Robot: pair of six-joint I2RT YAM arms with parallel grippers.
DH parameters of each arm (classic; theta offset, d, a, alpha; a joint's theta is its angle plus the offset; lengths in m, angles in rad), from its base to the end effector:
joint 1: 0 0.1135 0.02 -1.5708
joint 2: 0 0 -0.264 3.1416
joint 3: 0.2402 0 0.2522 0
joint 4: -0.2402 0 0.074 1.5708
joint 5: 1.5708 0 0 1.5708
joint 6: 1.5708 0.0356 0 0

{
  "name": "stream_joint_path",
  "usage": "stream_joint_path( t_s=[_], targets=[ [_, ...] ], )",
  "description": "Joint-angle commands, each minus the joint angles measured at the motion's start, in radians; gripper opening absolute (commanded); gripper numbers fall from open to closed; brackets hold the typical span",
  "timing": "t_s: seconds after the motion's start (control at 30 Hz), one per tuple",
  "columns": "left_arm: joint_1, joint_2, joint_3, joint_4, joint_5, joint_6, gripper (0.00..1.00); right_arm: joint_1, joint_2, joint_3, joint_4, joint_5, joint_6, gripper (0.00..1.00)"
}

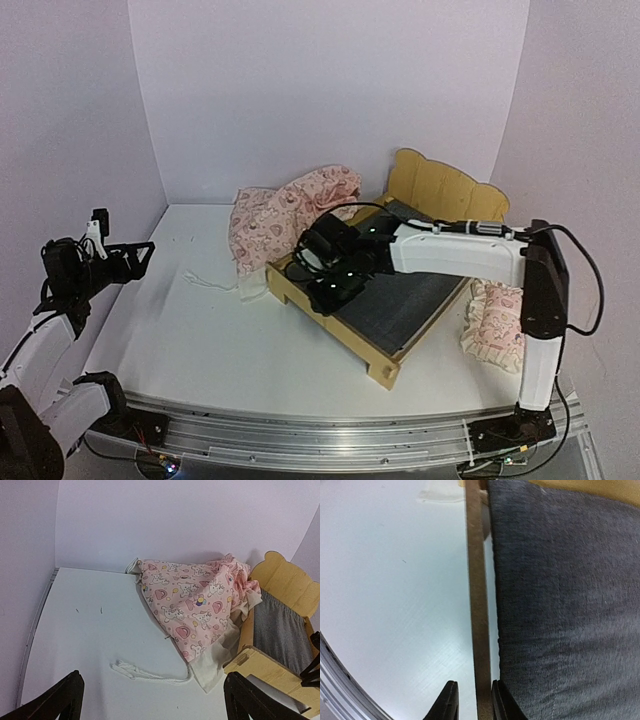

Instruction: Set up the pet bed

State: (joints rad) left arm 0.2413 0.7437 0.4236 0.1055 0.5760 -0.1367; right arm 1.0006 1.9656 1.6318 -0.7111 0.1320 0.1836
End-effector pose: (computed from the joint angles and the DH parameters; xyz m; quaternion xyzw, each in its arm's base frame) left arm 0.1780 0.0238 0.2500 0.0347 0.7669 -0.1895 0.6122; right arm 0.2347 0.3573 0.2391 -0.3670 0.8911 0.0919 0.2508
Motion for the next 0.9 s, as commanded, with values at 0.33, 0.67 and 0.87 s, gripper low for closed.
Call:
stream_joint_path(
  t_s=[0.33,0.67,0.87],
  targets=[
    [0.0,0.031,0.089,0.068,-0.134,-0.13,0.96,0.165,0.358,0.655,0.087,-0.348,0.08,0.64],
    [-0.183,0.117,0.178,-0.209,-0.295,-0.364,0.95,-0.071,-0.077,0.326,0.052,-0.144,0.09,0.86],
    [-0.359,0.232,0.248,-0.365,-0.298,-0.405,0.91,-0.412,-0.276,0.156,-0.228,0.103,0.079,0.86]
  ],
)
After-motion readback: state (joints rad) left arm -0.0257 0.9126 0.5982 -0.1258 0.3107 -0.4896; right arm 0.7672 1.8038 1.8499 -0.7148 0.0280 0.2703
